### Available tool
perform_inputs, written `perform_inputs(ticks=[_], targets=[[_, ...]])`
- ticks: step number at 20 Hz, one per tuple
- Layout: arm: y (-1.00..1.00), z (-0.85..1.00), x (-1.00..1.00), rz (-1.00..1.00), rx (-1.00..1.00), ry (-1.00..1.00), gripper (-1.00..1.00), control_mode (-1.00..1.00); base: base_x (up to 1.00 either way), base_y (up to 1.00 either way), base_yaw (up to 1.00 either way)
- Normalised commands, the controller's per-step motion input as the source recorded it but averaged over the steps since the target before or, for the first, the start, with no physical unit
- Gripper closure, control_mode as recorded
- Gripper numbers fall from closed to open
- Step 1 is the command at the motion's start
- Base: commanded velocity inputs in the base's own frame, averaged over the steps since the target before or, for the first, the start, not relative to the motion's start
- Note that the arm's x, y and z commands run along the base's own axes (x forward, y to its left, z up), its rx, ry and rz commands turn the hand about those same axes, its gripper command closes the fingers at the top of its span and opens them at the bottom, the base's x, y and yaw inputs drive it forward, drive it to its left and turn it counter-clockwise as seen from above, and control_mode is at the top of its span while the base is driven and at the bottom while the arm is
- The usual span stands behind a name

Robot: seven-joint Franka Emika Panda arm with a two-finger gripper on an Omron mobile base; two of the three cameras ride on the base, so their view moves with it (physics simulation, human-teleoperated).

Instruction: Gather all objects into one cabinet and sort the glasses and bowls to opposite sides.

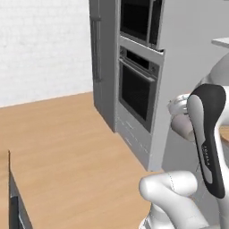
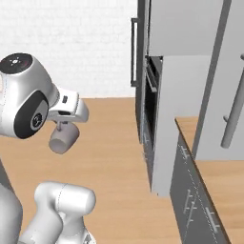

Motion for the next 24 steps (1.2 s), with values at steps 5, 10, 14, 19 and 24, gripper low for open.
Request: perform_inputs(ticks=[5, 10, 14, 19, 24], targets=[[0.0, 0.0, 0.0, 0.0, 0.0, 0.0, 1.0, 1.0, 0.61, 0.02, -0.54], [0.0, 0.0, 0.0, 0.0, 0.0, 0.0, 1.0, 1.0, 0.67, 0.15, -0.56], [0.0, 0.0, 0.0, 0.0, 0.0, 0.0, 1.0, 1.0, 0.7, 0.23, -0.58], [0.0, 0.0, 0.0, 0.0, 0.0, 0.0, 1.0, 1.0, 0.66, 0.25, -0.56], [0.0, 0.0, 0.0, 0.0, 0.0, 0.0, 1.0, 1.0, 0.6, 0.33, -0.58]])
